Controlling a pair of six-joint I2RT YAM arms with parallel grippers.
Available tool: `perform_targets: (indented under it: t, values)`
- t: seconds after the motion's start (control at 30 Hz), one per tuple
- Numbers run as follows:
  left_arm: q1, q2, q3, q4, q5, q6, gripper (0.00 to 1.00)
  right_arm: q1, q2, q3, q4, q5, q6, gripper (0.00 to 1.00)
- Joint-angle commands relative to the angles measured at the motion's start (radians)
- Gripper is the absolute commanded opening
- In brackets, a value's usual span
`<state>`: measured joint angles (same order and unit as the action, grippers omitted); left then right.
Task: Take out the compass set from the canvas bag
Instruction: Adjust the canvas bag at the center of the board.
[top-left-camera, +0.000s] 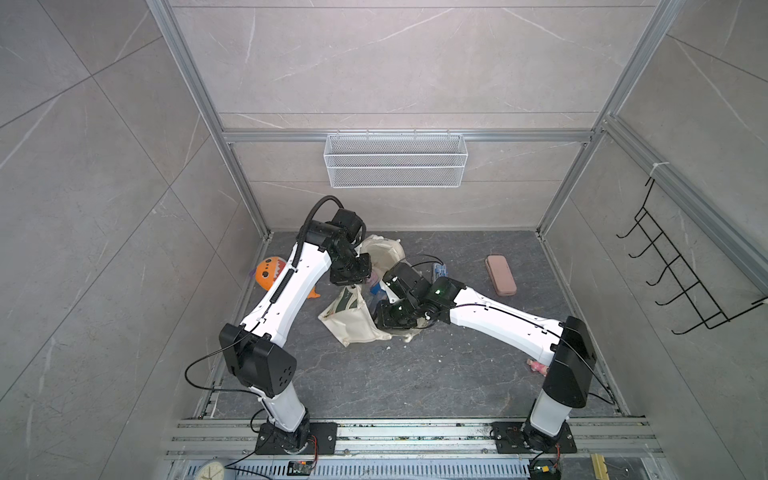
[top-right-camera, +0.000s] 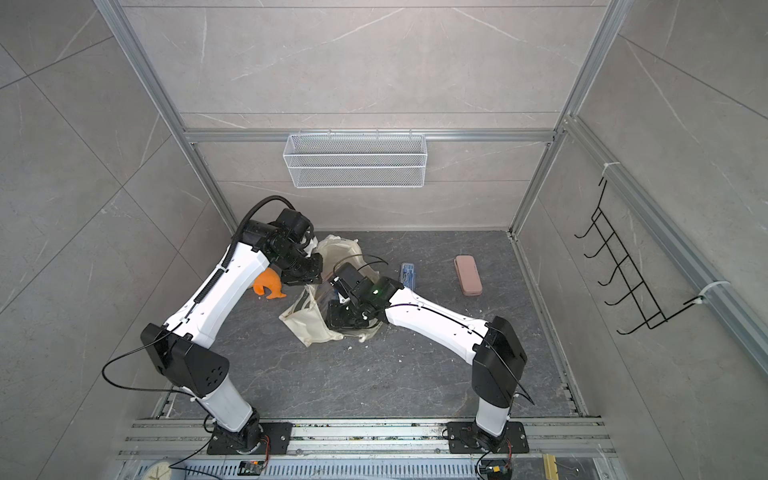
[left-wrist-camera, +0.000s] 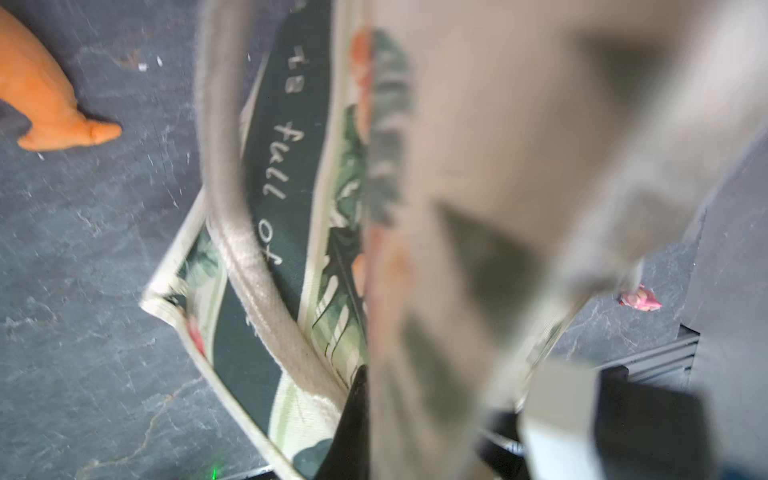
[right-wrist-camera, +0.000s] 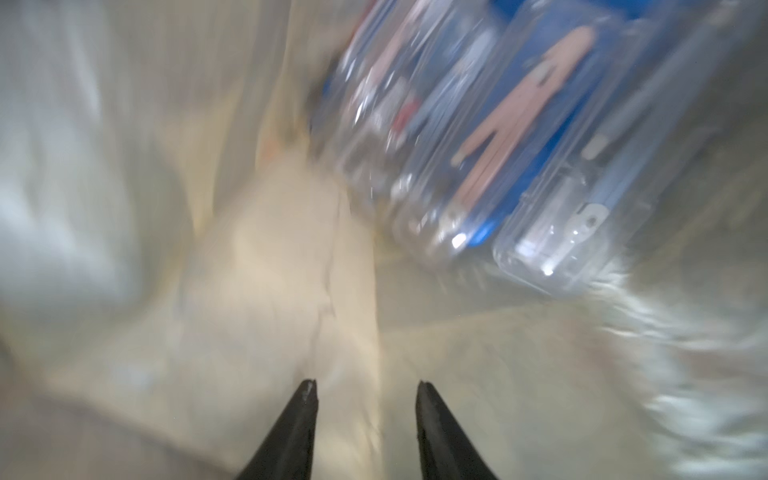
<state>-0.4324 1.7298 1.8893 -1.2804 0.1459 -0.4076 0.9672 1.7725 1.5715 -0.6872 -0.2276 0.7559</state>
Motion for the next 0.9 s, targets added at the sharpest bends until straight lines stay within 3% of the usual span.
perform_targets:
  t: [0.0, 0.17, 0.37, 0.47, 0.87]
  values:
    - [-0.003, 0.003, 0.076, 0.037, 0.038, 0.030, 0.00, 0.042, -0.037, -0.031, -0.026, -0.039, -0.071, 0.42]
    - [-0.002, -0.033, -0.004, 0.023, 0.093, 0.051, 0.00, 0.002, -0.008, -0.032, 0.006, 0.008, 0.054, 0.48]
    - [-0.003, -0.118, -0.108, 0.030, 0.119, 0.052, 0.00, -0.080, 0.091, 0.042, 0.009, 0.013, 0.203, 0.49]
    - [-0.002, -0.133, -0.116, 0.030, 0.121, 0.043, 0.00, -0.106, 0.135, 0.101, -0.052, 0.069, 0.248, 0.54]
    - [-0.004, -0.157, -0.126, 0.018, 0.136, 0.038, 0.00, -0.156, 0.194, 0.134, -0.208, 0.254, 0.287, 0.73]
